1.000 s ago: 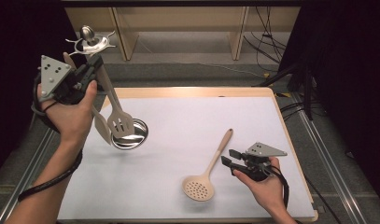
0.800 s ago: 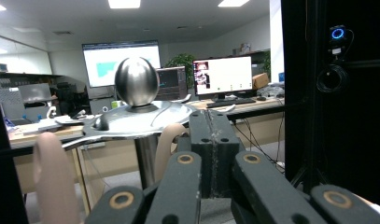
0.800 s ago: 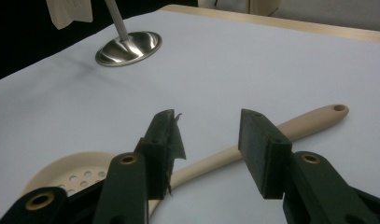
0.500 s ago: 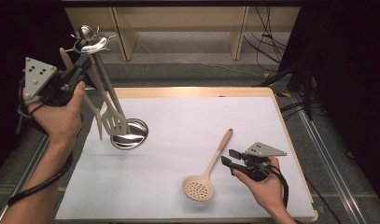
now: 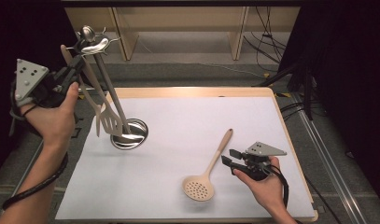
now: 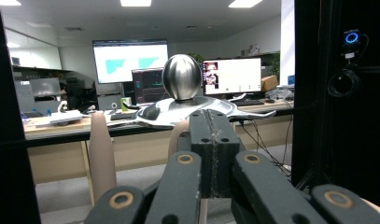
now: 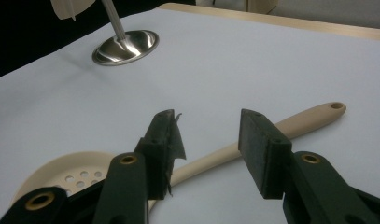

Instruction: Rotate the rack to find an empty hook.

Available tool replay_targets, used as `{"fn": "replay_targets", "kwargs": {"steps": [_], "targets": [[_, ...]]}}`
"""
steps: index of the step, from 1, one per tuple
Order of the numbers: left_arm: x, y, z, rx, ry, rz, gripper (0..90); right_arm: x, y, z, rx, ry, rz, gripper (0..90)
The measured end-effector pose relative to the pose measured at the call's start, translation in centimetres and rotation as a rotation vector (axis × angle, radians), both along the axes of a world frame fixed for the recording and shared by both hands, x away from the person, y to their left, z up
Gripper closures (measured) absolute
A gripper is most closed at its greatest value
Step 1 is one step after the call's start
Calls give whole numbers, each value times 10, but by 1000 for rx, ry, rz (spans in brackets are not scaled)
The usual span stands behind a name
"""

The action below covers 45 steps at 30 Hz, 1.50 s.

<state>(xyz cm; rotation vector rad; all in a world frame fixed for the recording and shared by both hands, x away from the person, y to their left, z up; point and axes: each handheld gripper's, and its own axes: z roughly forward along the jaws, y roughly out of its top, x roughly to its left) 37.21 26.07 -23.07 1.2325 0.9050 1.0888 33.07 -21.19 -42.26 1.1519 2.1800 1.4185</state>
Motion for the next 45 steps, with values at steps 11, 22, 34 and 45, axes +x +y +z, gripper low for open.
{"fn": "replay_targets", "kwargs": {"steps": [11,22,34,45], "targets": [[-29,4,-28,6,18,-54,756,0,3,4,-15,34,-11,597],[-59,6,-129,10,232,-120,577,6,9,9,-87,88,27,836],[-72,3,-170,4,284,-121,523,14,17,8,-94,139,37,900],[-74,-1,-188,5,294,-101,512,14,28,11,-97,166,46,900]]}}
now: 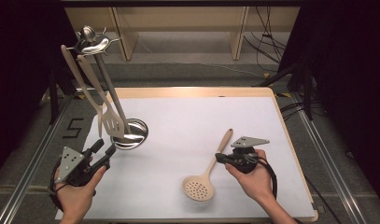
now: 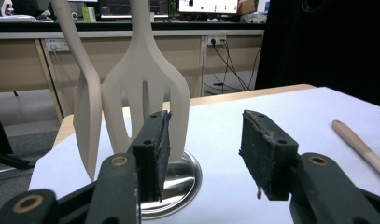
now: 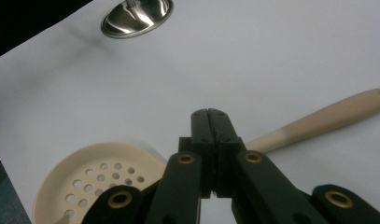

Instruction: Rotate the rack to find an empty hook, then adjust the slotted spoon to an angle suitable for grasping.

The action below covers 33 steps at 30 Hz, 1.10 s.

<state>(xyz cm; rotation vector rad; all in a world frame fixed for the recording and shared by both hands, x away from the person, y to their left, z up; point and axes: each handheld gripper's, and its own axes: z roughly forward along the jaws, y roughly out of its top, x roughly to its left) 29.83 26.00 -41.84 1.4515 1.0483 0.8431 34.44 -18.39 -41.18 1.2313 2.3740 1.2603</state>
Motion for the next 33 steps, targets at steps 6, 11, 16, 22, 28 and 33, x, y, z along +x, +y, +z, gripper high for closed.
{"fn": "replay_targets", "kwargs": {"steps": [6,11,16,22,28,33], "targets": [[-3,2,-3,0,10,2,508,1,1,-1,-17,-21,18,900],[-4,2,-4,3,17,5,506,1,8,-1,6,3,25,900],[-2,-2,-5,-22,25,-3,507,3,5,-1,0,-5,24,900],[-5,-4,-5,-13,20,-14,505,0,5,-1,14,3,16,900],[-6,-3,-6,-10,34,-6,502,1,25,0,-6,35,42,900],[-4,-4,-8,1,49,-12,501,10,46,-4,-84,96,100,900]]}}
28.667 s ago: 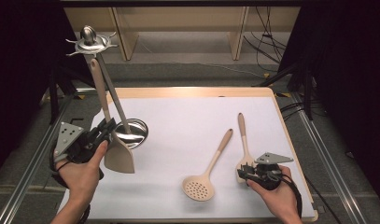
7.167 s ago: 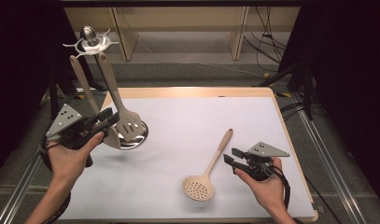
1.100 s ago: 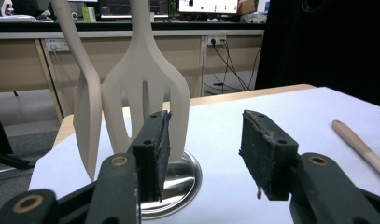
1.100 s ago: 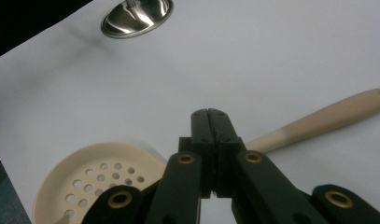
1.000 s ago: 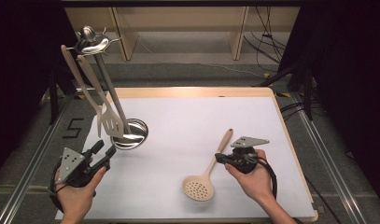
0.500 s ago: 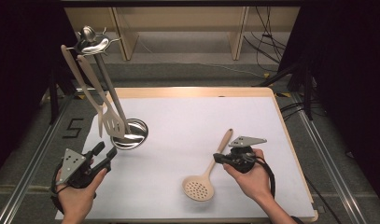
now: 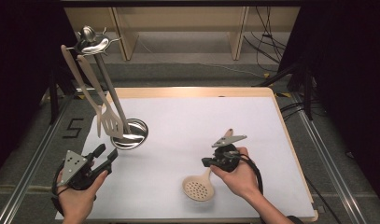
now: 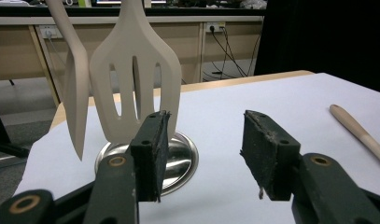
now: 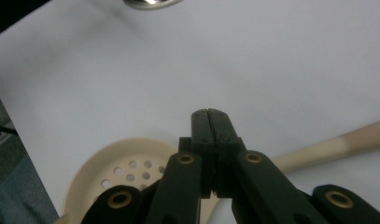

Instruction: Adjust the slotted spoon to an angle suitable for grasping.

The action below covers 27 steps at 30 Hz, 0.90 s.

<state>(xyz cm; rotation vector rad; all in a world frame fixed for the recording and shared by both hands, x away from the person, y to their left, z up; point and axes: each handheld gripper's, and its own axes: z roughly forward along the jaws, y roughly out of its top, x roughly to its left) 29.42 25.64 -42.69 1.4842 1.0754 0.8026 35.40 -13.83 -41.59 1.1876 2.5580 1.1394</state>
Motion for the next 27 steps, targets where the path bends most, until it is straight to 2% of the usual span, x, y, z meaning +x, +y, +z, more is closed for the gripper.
{"fn": "replay_targets", "kwargs": {"steps": [1,2,4,6,7,8,9,10,14,15,16,18,20,27], "targets": [[0,0,0,1,0,0,501,1,4,0,-19,29,11,900],[0,0,0,2,1,2,501,2,7,-2,-20,39,9,900],[0,0,-1,-9,-3,-4,501,7,14,-8,-51,53,22,900],[-1,0,-2,-2,10,-2,501,10,21,-15,-67,70,35,900],[-1,1,-2,-3,12,-6,501,11,26,-16,-74,90,32,900],[-1,1,-2,-3,13,-7,500,14,29,-18,-88,79,56,900],[0,1,-3,-12,4,-9,500,16,34,-19,-93,89,64,900],[-1,2,-2,-8,9,-8,500,15,38,-18,-104,119,47,900],[0,1,-3,-14,8,-12,499,19,55,-26,-128,145,109,900],[-1,1,-3,-4,19,-7,499,20,59,-29,-139,154,122,900],[-1,1,-3,-8,15,-15,499,22,60,-31,-148,149,137,900],[-1,0,-3,-2,18,-16,499,25,62,-36,-156,178,158,900],[0,-1,-4,-9,14,-22,498,28,63,-38,-182,209,166,900],[-1,-2,-5,3,33,-28,497,39,69,-41,-224,285,186,900]]}}
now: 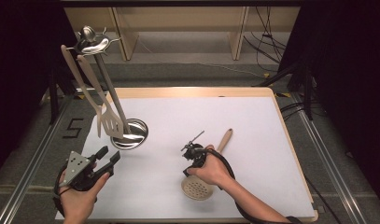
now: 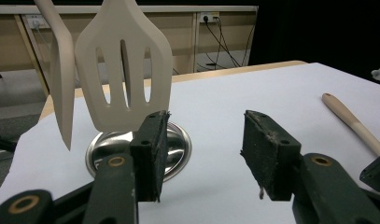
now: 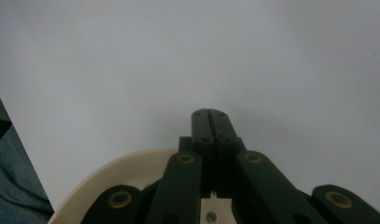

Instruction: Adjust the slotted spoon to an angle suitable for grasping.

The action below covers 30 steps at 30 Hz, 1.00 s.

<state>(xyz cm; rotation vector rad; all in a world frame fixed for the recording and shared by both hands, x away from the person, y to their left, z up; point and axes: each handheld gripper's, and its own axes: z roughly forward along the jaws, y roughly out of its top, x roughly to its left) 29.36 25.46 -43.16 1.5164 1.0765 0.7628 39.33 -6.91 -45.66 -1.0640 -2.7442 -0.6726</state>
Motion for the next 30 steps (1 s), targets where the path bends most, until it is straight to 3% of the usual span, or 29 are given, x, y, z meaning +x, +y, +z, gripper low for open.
{"fn": "replay_targets", "kwargs": {"steps": [8,9,10,13,17,26,30], "targets": [[0,0,-1,3,8,-7,495,11,4,1,-44,77,85,900],[0,0,-1,4,9,-8,495,9,4,2,-69,112,60,900],[0,0,-1,4,9,-8,494,11,1,2,-109,90,91,900],[0,0,-1,1,9,-8,494,11,-1,3,-110,98,131,900],[0,-1,-1,4,10,-14,494,5,-4,6,-169,147,151,900],[-1,-3,-1,1,10,-13,493,-10,-27,9,-284,184,152,900],[-2,-3,-1,6,12,-17,492,-17,-40,9,-286,179,147,900]]}}
